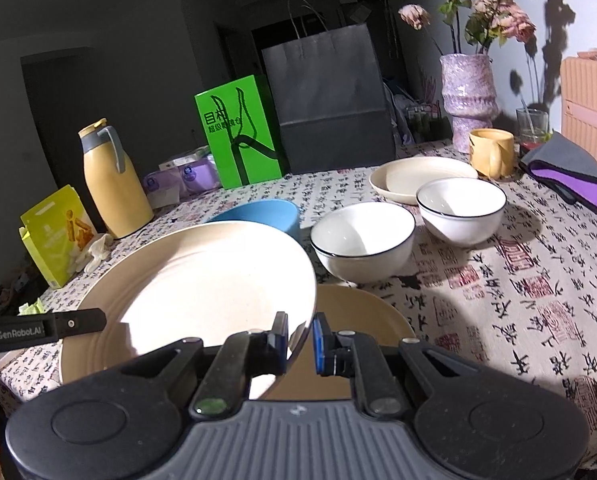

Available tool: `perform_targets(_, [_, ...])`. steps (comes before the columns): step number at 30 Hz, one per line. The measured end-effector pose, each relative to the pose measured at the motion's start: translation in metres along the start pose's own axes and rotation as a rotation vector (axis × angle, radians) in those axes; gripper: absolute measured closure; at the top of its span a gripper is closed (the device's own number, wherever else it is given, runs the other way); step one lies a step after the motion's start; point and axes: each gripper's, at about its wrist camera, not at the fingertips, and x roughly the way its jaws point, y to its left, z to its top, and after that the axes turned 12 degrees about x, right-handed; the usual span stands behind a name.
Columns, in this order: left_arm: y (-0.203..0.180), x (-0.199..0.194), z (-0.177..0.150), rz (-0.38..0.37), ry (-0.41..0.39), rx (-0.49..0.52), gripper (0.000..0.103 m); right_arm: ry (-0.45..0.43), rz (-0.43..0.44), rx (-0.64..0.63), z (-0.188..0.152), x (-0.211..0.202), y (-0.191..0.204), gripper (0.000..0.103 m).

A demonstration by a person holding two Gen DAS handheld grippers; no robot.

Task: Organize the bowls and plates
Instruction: 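Carry the held cream plate with both tools toward the blue bowl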

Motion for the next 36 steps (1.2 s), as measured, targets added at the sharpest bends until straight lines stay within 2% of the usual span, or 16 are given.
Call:
perform_targets(19, [-0.035, 0.039, -0.011, -0.043, 0.102, 0.055, 0.092, 0.031, -0.072, 0.024, -0.011, 0.008, -0.04, 0.091])
perform_targets(36, [-0.058, 0.054, -0.013, -0.046, 0.13, 0.118, 0.091, 0.031, -0.147, -0.033, -0.016, 0.011, -0.051, 0.091])
